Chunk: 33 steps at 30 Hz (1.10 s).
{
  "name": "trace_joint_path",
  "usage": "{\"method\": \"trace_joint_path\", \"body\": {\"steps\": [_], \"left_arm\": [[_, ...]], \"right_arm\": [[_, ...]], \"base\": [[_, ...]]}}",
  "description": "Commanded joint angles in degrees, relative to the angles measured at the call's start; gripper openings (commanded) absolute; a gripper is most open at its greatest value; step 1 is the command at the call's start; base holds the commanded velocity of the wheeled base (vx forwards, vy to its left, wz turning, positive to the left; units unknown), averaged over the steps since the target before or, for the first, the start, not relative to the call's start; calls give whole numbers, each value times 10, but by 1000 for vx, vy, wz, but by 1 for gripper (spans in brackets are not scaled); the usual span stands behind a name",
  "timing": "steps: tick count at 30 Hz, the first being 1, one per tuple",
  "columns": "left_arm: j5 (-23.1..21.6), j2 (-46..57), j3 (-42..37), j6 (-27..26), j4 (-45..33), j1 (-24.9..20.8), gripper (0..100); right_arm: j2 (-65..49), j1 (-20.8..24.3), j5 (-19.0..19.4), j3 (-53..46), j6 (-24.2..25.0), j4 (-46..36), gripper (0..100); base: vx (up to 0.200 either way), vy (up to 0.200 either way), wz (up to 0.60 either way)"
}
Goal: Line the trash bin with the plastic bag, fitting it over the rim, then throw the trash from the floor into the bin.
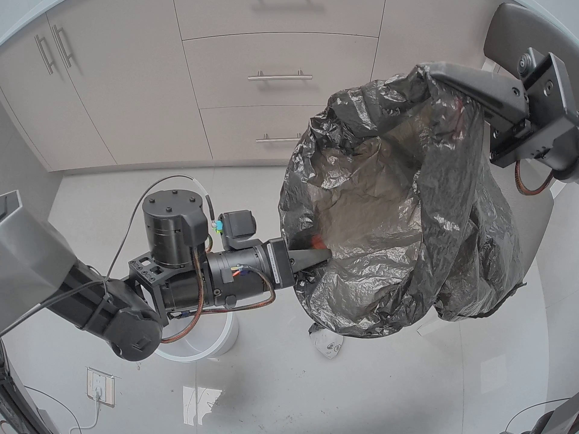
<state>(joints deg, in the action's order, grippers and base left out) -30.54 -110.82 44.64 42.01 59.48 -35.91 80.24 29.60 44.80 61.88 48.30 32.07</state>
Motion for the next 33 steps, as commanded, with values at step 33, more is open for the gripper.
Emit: {"method": "trace_joint_path", "body": {"steps": [33], "left_arm": [[0,349,-75,-50,-147,287,0]], "right_arm": [[169,163,-372,156,-252,-156,0]], "base": [[0,0,0]]}}
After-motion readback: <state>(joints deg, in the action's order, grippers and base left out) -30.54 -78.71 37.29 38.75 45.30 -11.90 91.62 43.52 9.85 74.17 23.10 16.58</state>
